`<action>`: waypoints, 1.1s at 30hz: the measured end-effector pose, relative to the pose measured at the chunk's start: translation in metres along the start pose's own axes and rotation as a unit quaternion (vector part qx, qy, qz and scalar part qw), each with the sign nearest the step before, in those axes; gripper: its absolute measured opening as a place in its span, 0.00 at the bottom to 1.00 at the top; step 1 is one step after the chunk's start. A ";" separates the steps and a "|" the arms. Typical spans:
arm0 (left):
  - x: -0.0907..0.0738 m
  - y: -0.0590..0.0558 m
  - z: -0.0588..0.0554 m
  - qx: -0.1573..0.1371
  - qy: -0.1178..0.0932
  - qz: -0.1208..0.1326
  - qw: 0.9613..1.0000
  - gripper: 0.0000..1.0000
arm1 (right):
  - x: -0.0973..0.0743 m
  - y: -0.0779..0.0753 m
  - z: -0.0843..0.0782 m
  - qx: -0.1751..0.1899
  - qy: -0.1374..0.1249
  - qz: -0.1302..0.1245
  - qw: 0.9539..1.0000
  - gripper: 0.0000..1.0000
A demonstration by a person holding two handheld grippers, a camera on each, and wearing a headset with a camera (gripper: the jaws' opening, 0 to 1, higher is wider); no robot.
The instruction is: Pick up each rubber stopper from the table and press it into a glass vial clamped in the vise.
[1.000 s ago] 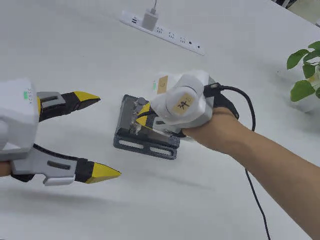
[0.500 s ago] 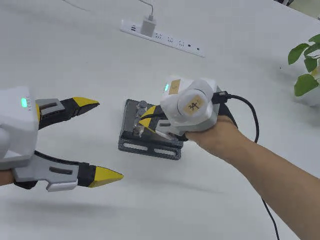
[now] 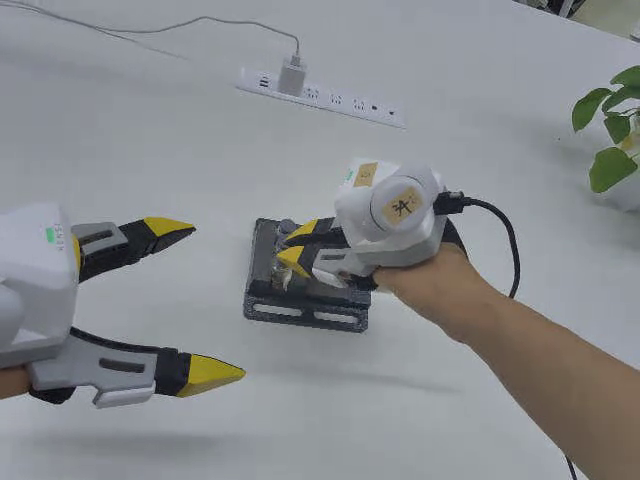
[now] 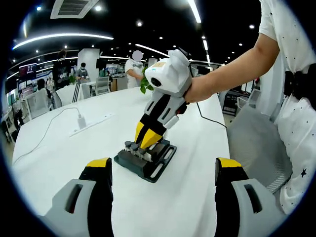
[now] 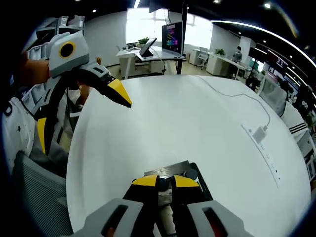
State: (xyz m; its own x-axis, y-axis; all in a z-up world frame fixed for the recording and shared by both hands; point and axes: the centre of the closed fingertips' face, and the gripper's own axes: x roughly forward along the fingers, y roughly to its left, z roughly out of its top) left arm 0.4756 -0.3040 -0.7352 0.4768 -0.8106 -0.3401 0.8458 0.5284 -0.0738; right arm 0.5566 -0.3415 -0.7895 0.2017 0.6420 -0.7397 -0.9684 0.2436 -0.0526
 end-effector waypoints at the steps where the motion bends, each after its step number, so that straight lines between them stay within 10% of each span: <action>1: 0.000 0.000 0.000 0.001 0.001 0.000 1.000 0.85 | -0.002 -0.001 0.002 0.000 -0.005 -0.001 1.000 0.06; 33: 0.010 0.003 0.005 0.036 0.035 -0.011 0.999 0.96 | -0.083 -0.008 -0.013 0.048 -0.108 -0.031 0.992 0.43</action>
State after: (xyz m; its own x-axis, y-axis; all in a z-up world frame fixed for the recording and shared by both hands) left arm 0.4836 -0.3116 -0.7340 0.4428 -0.8003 -0.4042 0.8718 0.4896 -0.0142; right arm 0.5459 -0.4060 -0.7366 0.2975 0.7621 -0.5750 -0.9366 0.3497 -0.0212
